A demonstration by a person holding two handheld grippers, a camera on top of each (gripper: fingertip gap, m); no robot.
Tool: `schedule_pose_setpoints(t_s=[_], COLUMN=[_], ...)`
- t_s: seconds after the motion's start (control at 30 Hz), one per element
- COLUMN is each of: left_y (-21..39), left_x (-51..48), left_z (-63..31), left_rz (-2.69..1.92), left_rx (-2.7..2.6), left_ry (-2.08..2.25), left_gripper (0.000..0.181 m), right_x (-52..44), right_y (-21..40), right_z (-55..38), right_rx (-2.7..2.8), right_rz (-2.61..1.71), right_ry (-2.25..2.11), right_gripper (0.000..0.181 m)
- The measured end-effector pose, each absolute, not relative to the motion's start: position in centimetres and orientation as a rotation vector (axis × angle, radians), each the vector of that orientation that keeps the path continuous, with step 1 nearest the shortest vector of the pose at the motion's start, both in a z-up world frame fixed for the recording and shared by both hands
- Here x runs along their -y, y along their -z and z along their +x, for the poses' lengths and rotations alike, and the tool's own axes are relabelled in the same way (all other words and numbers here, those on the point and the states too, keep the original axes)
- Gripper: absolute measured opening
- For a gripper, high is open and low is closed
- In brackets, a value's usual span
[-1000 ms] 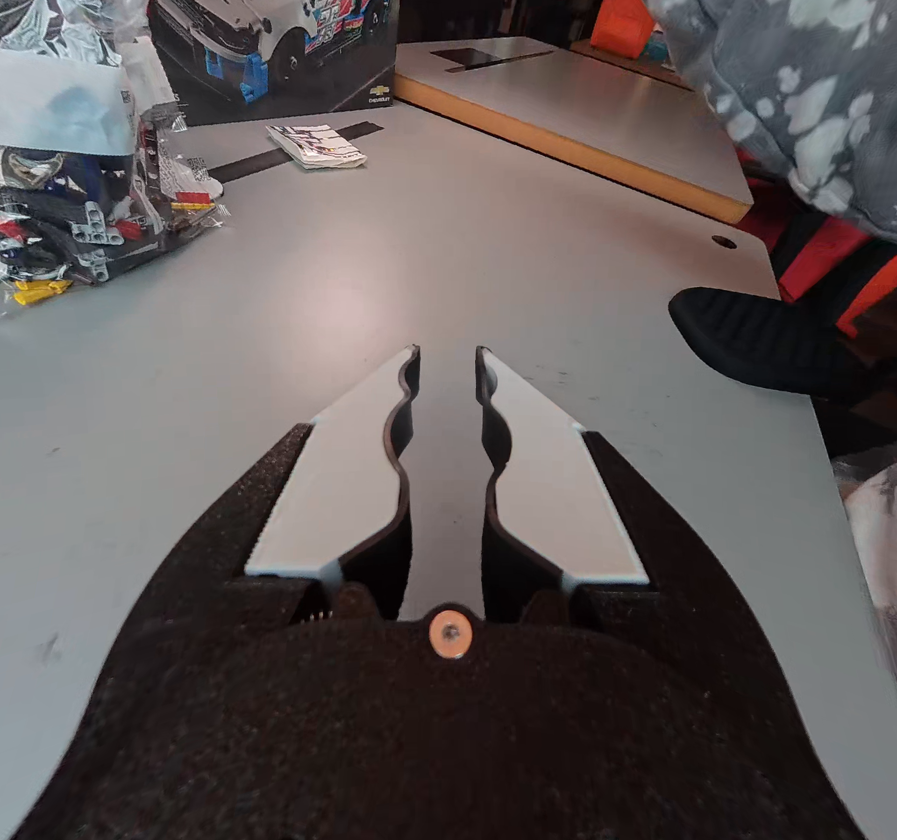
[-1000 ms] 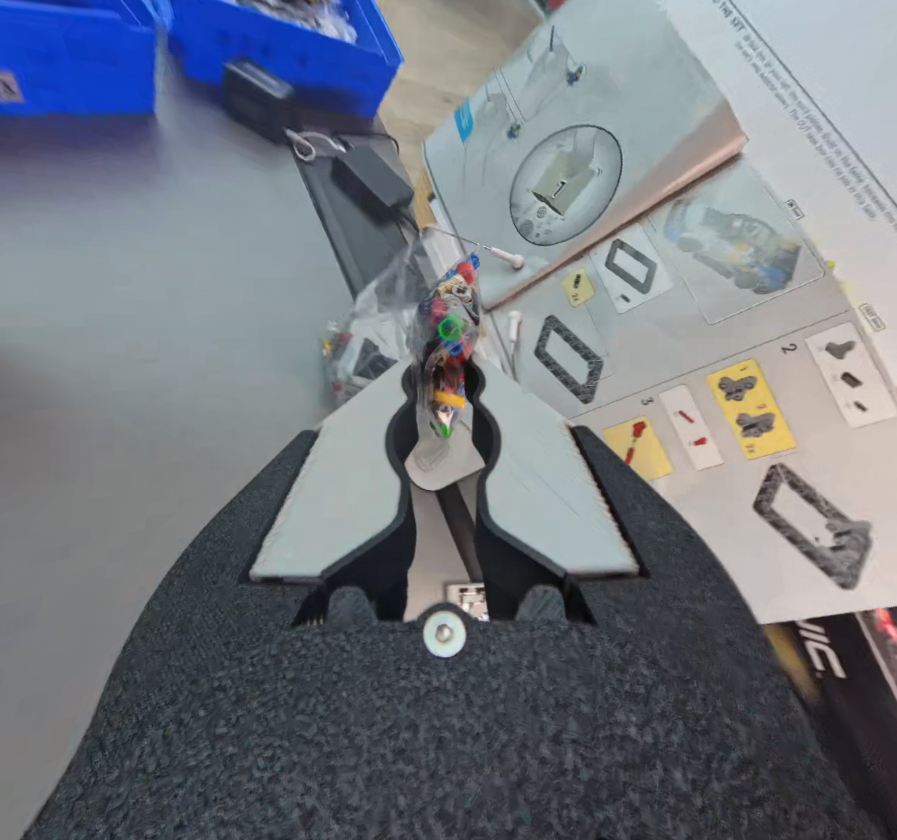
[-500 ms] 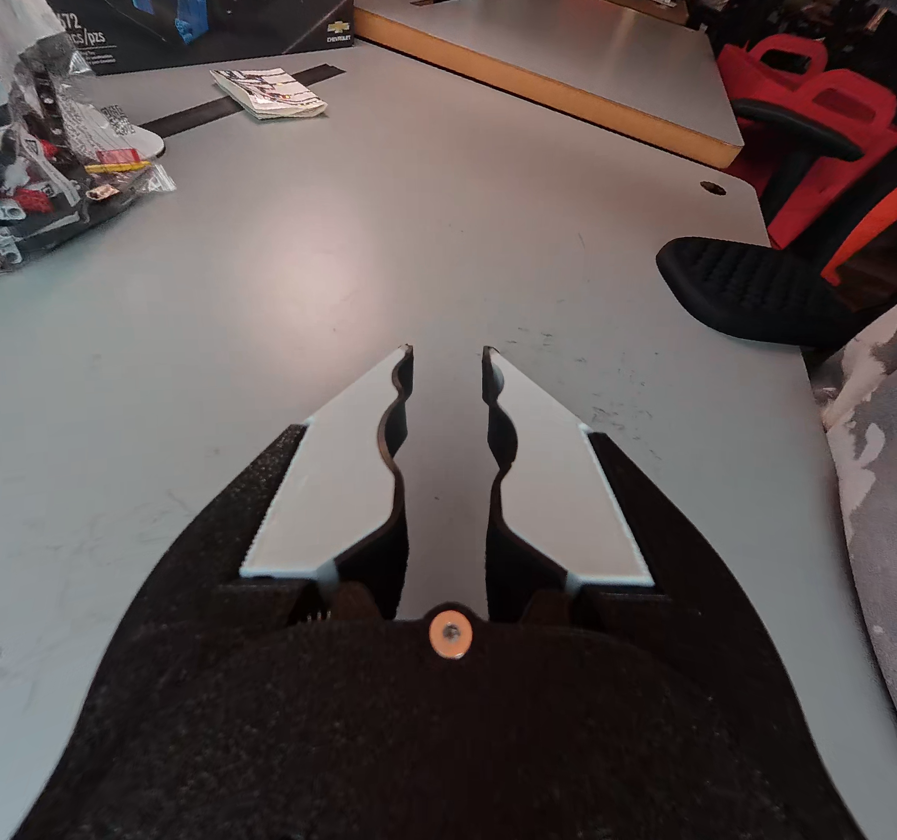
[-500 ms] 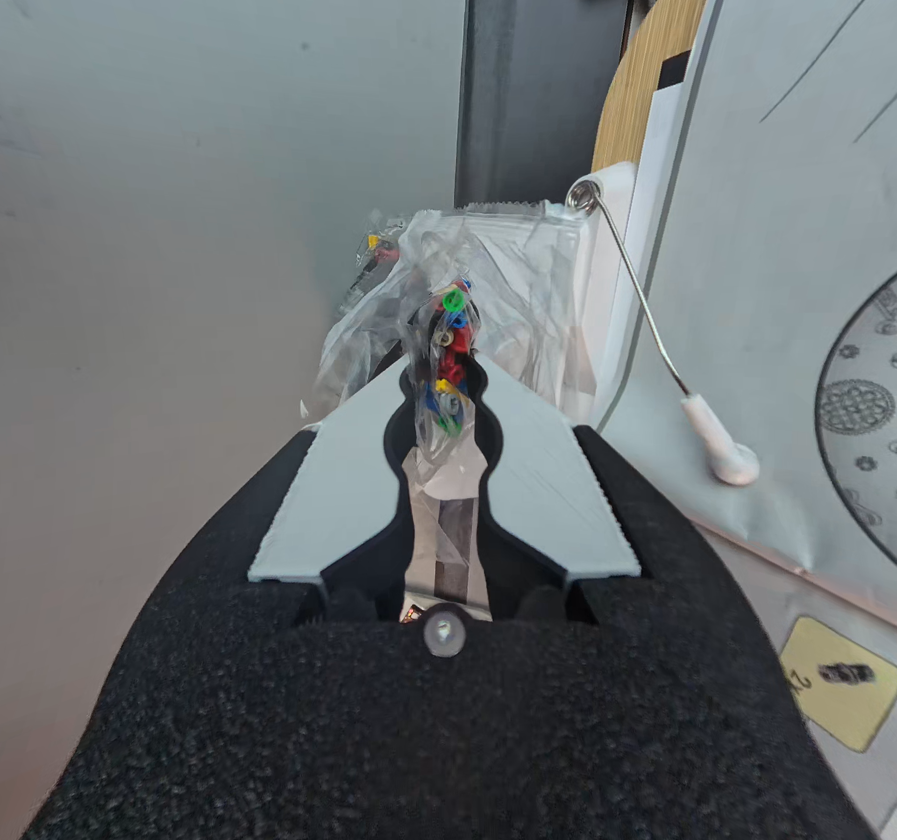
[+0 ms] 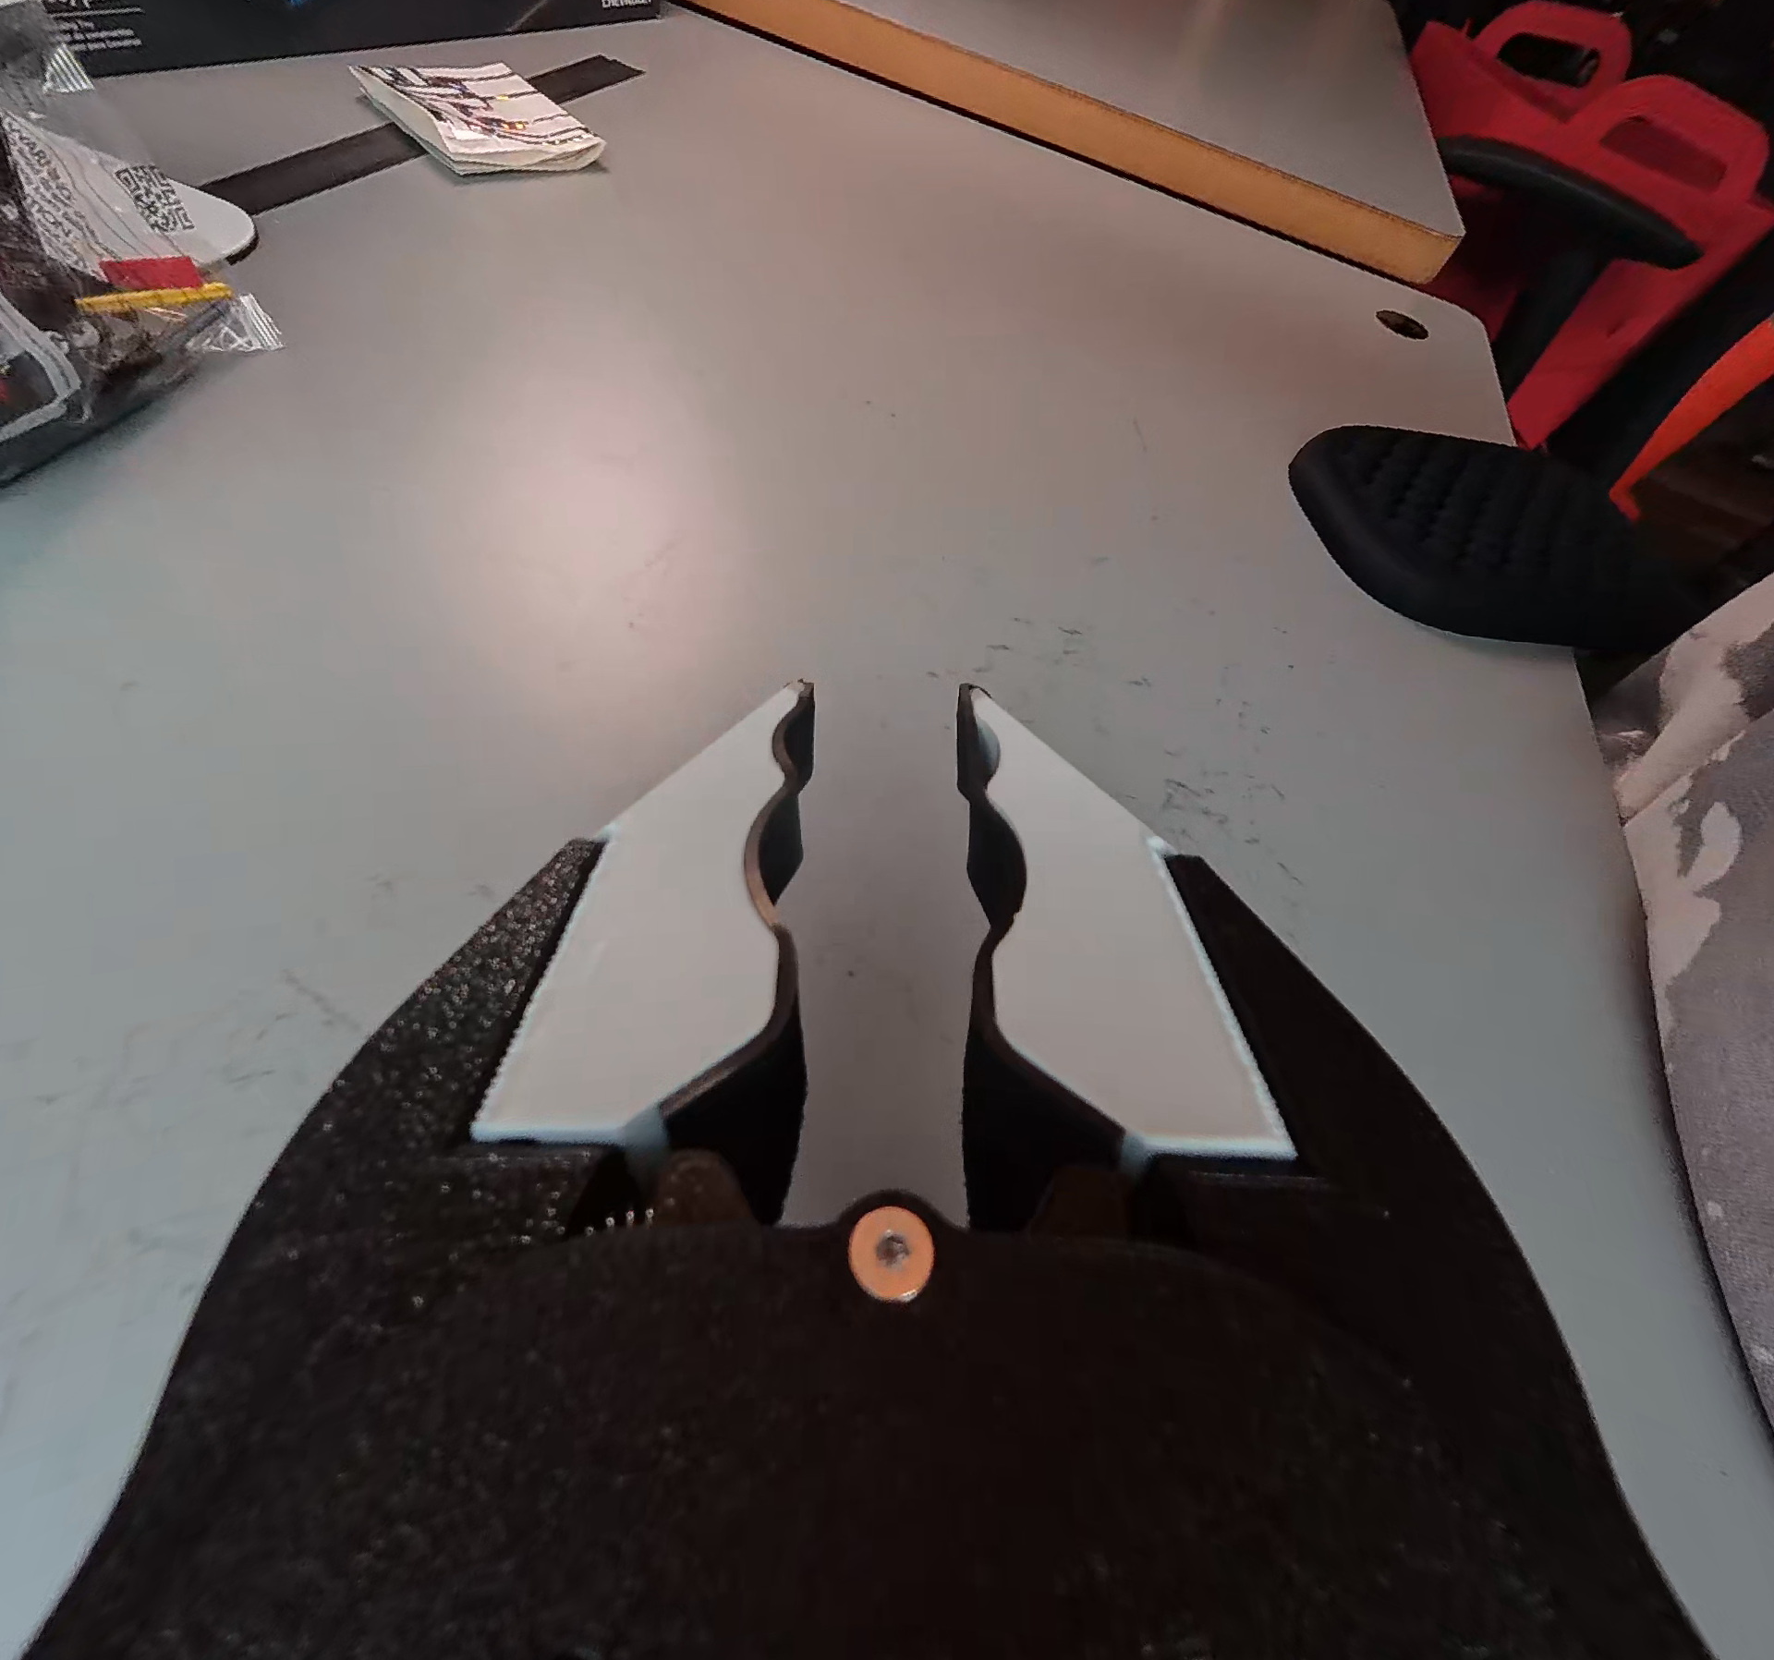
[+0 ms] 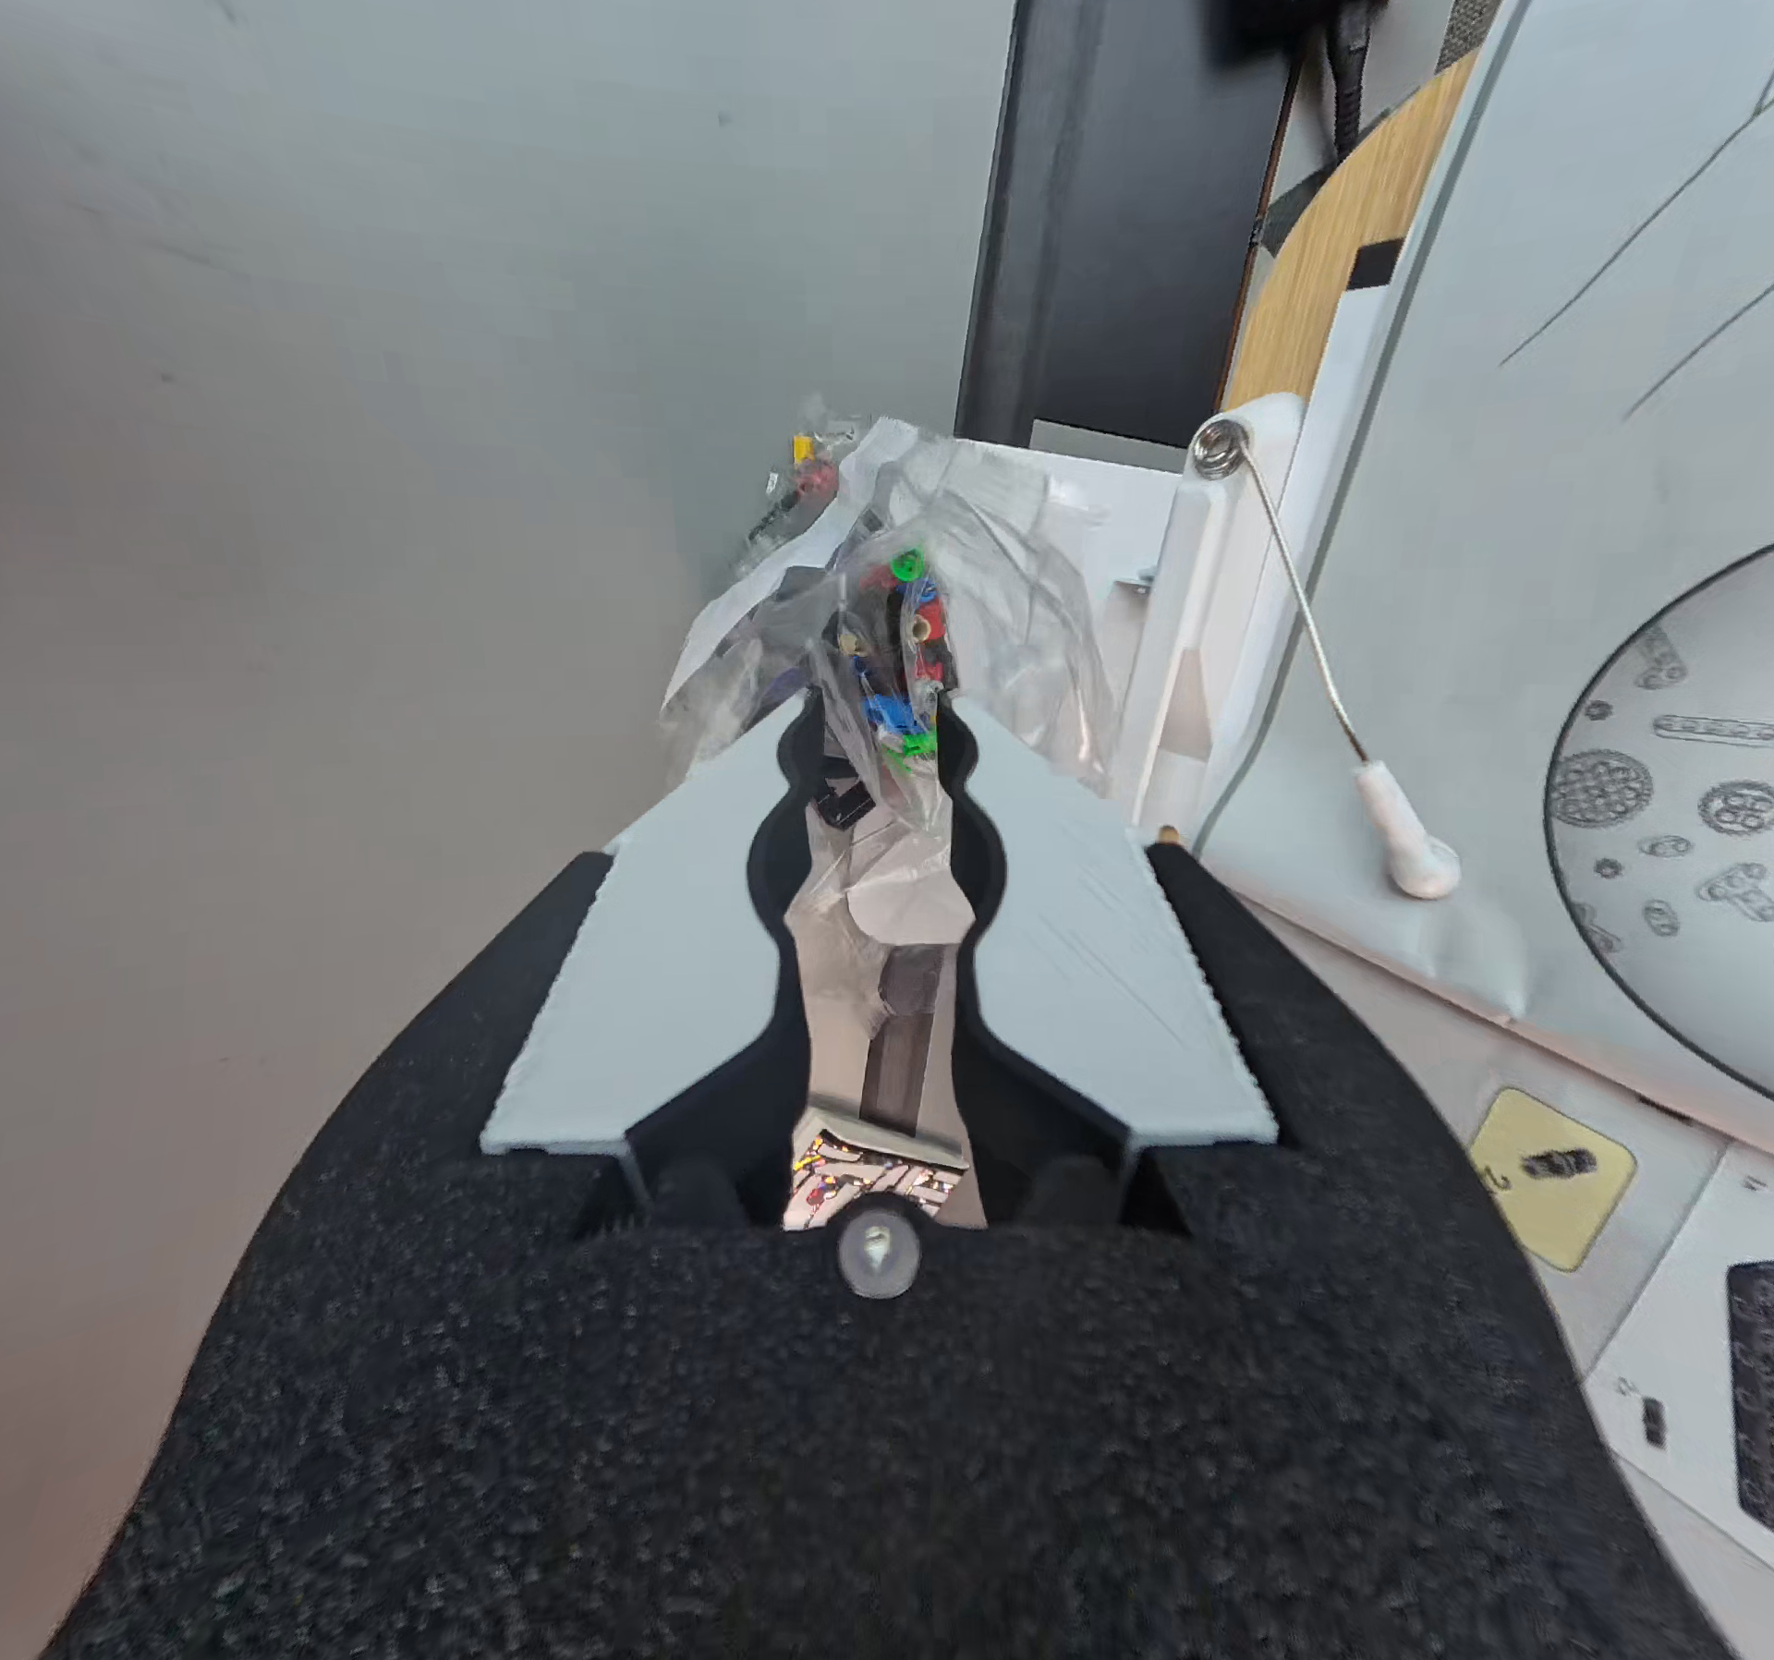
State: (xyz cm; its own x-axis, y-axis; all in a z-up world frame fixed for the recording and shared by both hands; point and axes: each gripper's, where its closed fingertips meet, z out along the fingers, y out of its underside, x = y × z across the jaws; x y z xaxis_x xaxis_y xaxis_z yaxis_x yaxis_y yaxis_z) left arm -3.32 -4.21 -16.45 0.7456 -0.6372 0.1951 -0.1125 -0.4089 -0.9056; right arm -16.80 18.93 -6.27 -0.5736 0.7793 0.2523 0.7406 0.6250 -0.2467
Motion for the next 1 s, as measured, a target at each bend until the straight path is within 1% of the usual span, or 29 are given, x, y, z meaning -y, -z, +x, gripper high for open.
schedule_pose_setpoints(t_s=[0.13,0.2,0.33,0.4,0.47,0.5,0.6,0.67,0.73,0.8,0.87,1.0], left_y=[16.8,16.9,16.8,16.7,16.7,16.7,16.7,16.8,16.8,16.8,16.9,16.8], left_x=[4.2,4.3,4.4,4.4,4.4,4.5,4.6,4.6,4.6,4.7,4.7,4.7], left_z=[-3.1,-3.0,-3.1,-3.1,-3.1,-3.0,-3.0,-2.9,-2.9,-2.8,-2.8,-2.9], left_rz=[-1.947,-1.947,-1.943,-1.943,-1.941,-1.941,-1.941,-1.945,-1.946,-1.947,-1.947,-1.947], left_rx=[-0.590,-0.597,-0.594,-0.590,-0.594,-0.597,-0.605,-0.608,-0.610,-0.614,-0.615,-0.608], left_ry=[0.643,0.638,0.641,0.648,0.648,0.647,0.648,0.651,0.651,0.648,0.645,0.648], left_gripper=[0.030,0.030,0.029,0.029,0.029,0.029,0.029,0.030,0.029,0.029,0.029,0.029], right_x=[-18.4,-17.1,-16.0,-15.9,-17.0,-16.8,-14.8,-15.2,-15.0,-15.0,-15.1,-15.2], right_y=[8.2,8.1,7.1,8.8,11.2,11.7,13.2,14.1,14.6,14.0,11.9,7.1], right_z=[-17.6,-18.3,-20.8,-21.1,-20.6,-20.7,-20.1,-19.8,-20.0,-20.0,-20.4,-18.9], right_rx=[2.532,2.569,2.516,2.528,2.569,2.580,2.664,2.668,2.644,2.602,2.512,2.403], right_rz=[-1.143,-1.066,-1.054,-1.080,-0.992,-0.947,-0.980,-0.865,-0.810,-0.812,-0.872,-1.060], right_ry=[-0.054,-0.046,-0.108,-0.097,0.103,0.129,0.022,0.138,0.162,0.153,0.048,-0.269], right_gripper=[0.006,0.004,0.004,0.003,0.003,0.002,0.002,0.002,0.003,0.005,0.017,0.021])
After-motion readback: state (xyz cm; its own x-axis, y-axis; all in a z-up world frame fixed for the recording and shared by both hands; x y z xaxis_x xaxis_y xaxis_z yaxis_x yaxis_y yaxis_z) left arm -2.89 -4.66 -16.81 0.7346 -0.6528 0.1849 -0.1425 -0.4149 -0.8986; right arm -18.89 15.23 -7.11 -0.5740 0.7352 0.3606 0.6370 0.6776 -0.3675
